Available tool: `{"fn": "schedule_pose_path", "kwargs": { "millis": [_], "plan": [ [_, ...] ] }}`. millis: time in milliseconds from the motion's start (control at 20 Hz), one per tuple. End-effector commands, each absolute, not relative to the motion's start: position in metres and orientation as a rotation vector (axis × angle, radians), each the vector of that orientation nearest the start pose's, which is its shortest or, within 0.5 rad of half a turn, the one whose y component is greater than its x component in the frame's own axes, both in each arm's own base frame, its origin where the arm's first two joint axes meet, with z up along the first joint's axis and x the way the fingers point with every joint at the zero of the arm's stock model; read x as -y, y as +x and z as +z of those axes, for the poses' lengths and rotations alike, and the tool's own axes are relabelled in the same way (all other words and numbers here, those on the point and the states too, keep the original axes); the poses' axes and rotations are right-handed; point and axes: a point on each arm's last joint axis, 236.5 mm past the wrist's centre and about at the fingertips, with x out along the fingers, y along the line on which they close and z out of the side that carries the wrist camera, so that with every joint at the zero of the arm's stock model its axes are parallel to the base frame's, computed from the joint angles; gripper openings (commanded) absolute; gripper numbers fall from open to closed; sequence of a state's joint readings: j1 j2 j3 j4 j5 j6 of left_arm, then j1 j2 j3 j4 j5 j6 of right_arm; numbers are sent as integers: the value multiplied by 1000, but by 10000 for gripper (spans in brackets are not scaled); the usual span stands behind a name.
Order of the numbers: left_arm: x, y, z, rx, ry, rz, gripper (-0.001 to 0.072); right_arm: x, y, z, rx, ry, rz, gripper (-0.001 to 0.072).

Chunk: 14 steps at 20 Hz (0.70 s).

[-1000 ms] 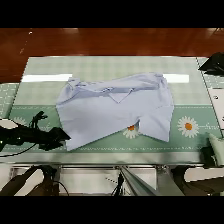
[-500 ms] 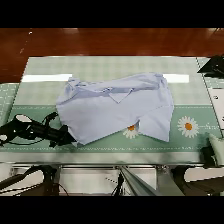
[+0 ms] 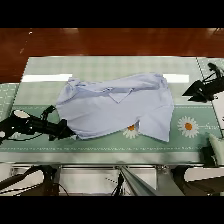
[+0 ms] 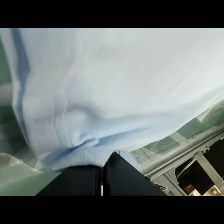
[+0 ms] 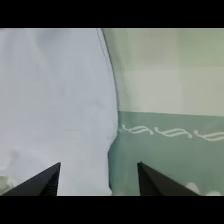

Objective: Fold the shirts.

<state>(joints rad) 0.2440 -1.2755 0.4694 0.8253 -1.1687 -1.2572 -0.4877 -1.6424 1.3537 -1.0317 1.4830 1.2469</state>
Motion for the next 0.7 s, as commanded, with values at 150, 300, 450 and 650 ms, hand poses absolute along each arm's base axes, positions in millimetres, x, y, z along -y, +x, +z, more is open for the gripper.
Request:
{"fn": "schedule_pose_path", "kwargs": {
  "millis": [150,300,450,650],
  "plan": [
    [100,208,-117,-1666,-843,-271,24,36,370,-86,-1434,810,210,569],
    [103,213,-114,-1635,-840,-309,24,25,369,-98,-1451,837,218,566],
    [106,229,-107,-1578,-845,-339,24,-2,373,-111,-1489,796,251,526],
    [97,267,-81,-1476,-790,-366,24,-33,388,-95,-1460,699,346,21]
  ]
}}
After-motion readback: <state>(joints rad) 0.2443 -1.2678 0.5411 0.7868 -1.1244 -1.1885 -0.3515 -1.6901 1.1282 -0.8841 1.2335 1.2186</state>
